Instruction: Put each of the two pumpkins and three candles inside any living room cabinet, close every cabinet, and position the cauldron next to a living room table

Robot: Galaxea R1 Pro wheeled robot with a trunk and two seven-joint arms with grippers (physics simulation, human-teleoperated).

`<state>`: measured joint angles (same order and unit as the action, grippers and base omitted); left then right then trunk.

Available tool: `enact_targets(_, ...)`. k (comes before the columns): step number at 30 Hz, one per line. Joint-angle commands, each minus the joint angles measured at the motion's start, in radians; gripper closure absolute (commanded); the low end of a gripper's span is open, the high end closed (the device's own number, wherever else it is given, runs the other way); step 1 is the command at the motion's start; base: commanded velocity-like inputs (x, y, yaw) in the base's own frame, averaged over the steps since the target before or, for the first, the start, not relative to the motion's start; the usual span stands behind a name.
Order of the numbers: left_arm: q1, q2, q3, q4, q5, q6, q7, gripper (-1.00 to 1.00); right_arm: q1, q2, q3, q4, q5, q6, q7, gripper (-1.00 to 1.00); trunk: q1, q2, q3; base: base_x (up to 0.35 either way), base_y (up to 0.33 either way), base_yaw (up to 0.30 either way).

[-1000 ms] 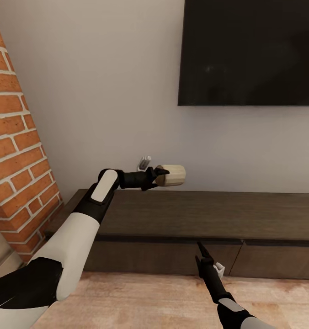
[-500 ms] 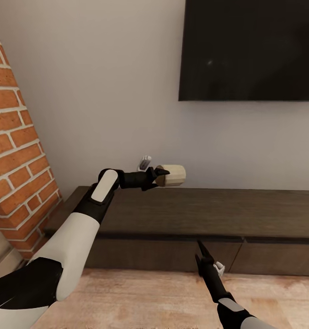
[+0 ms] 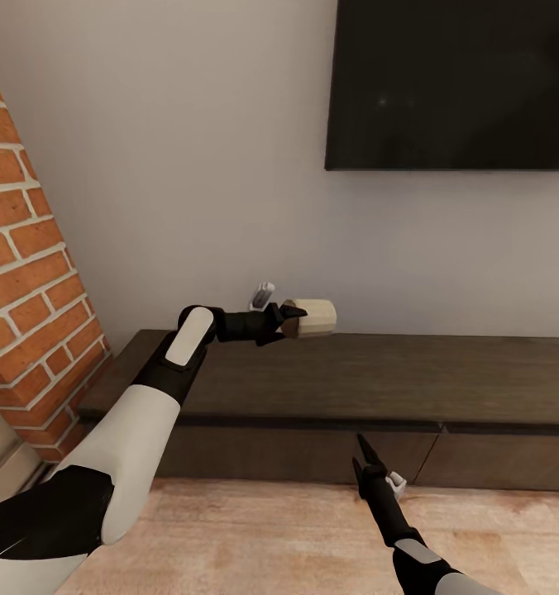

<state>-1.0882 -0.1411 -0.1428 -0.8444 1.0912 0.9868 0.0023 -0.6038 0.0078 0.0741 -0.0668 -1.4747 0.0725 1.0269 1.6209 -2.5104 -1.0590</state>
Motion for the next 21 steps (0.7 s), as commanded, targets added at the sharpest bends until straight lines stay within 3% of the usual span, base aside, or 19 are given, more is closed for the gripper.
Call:
enact_targets(1, 0.0, 0.0, 0.0, 0.0, 0.002, 0.003, 0.001, 1.0, -0.001, 0.0, 0.007, 0.001, -0.003, 0.002, 0.004, -1.0, 0.0, 0.0, -0.001, 0.0, 0.0, 0.0)
enact_targets(9, 0.002, 0.0, -0.01, -0.002, -0.001, 0.003, 0.001, 1.0, -0.001, 0.0, 0.007, 0.001, 0.056, -0.053, 0.017, -1.0, 0.0, 0.0, -0.001, 0.105, 0.011, 0.0)
enact_targets(14, 0.002, 0.0, -0.041, -0.002, -0.001, 0.003, 0.001, 1.0, -0.001, 0.0, 0.007, 0.001, 0.061, -0.055, 0.017, -1.0, 0.0, 0.0, -0.001, 0.118, 0.006, 0.0)
enact_targets(21, 0.002, 0.0, -0.047, -0.002, -0.001, 0.001, 0.002, 1.0, -0.001, 0.0, 0.006, 0.002, 0.062, -0.054, 0.01, -1.0, 0.0, 0.0, -0.001, 0.011, 0.001, 0.0)
